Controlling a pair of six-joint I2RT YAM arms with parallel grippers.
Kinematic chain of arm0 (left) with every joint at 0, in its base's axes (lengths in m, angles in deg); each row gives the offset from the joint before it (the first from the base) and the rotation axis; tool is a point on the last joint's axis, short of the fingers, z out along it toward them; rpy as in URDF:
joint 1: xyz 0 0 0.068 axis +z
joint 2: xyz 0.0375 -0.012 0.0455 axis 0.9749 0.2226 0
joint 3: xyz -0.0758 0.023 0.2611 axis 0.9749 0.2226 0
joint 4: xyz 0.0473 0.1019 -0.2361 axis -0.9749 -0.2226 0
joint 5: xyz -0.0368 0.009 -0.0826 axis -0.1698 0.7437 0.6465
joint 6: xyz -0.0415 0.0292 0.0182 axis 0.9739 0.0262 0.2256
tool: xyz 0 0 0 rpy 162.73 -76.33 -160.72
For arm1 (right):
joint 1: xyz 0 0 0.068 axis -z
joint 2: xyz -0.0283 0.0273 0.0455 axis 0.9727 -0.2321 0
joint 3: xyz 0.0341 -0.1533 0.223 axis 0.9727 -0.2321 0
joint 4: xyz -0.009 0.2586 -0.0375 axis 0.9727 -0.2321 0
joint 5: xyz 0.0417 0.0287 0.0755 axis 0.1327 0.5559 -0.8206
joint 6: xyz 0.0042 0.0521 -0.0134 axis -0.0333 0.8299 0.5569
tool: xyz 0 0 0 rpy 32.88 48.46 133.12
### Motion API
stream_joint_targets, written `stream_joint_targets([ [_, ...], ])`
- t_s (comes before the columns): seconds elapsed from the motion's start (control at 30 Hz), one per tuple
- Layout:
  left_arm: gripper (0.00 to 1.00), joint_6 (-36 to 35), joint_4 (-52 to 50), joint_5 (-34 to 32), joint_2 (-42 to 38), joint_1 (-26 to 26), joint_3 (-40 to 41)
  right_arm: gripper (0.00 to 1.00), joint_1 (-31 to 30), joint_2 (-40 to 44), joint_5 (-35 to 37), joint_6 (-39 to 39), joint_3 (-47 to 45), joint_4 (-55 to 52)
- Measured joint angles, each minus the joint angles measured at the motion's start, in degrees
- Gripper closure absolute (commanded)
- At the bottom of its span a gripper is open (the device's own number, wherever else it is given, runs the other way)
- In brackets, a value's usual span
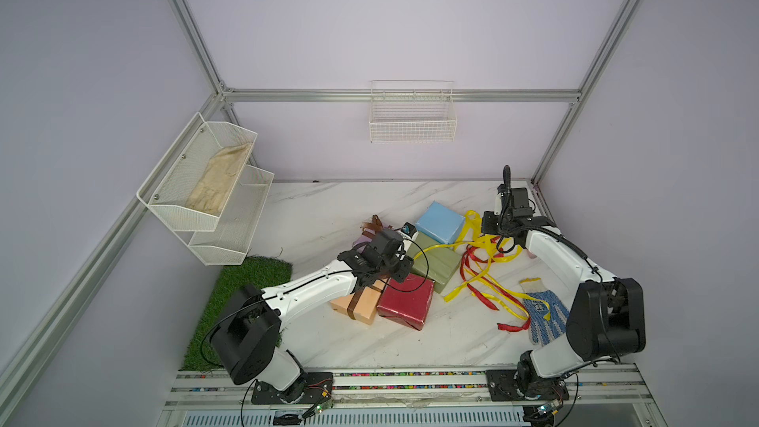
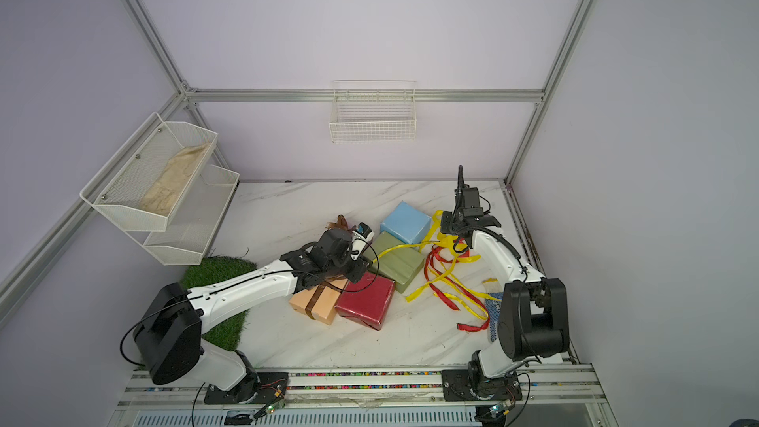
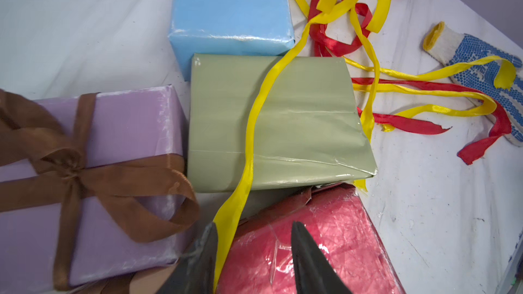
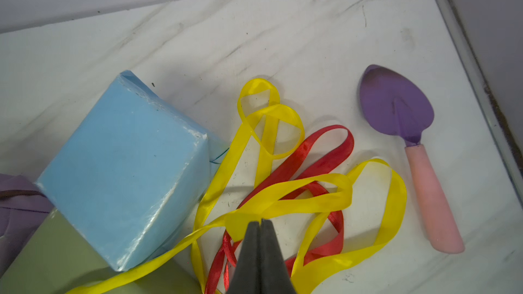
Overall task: Untie the ribbon bows on the gift boxes
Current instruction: Place the ribbon at the center of the board, then adjust the ribbon at the center of the board.
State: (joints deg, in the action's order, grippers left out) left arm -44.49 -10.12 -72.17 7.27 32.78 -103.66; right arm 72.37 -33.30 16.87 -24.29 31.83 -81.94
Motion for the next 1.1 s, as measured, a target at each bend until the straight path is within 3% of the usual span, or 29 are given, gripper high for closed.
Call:
stream_joint_targets([
  [0.07,0.57,-0.7,-0.5,1.2,2.4,0.0,-1.5,0.97,0.4,-3.1,0.5,0.7,1.4,-0.2],
  [0.17,0.57,-1.2,-1.1,2.1,4.0,0.0,-2.2,0.55,1.0,-6.1,1.9,1.6,3.4,-0.4],
  [0.3,0.57,-1.6,-1.8,2.4,4.4,0.0,-2.2,0.35,1.1,-6.6,3.0,2.3,4.9,-0.6],
  [0.57,0.57,-1.9,-2.7,3.1,5.3,0.0,-4.5,0.3,1.2,-2.5,0.1,3.1,3.8,-0.7],
  [0.83,0.58,-3.3,-3.7,5.2,9.5,0.0,-7.9,0.33,0.4,10.4,-9.3,7.1,-6.6,0.6],
  [1.1,0.56,-3.3,-4.8,4.2,12.4,0.0,-10.4,0.36,-1.1,13.7,-12.5,7.6,-11.2,0.7],
])
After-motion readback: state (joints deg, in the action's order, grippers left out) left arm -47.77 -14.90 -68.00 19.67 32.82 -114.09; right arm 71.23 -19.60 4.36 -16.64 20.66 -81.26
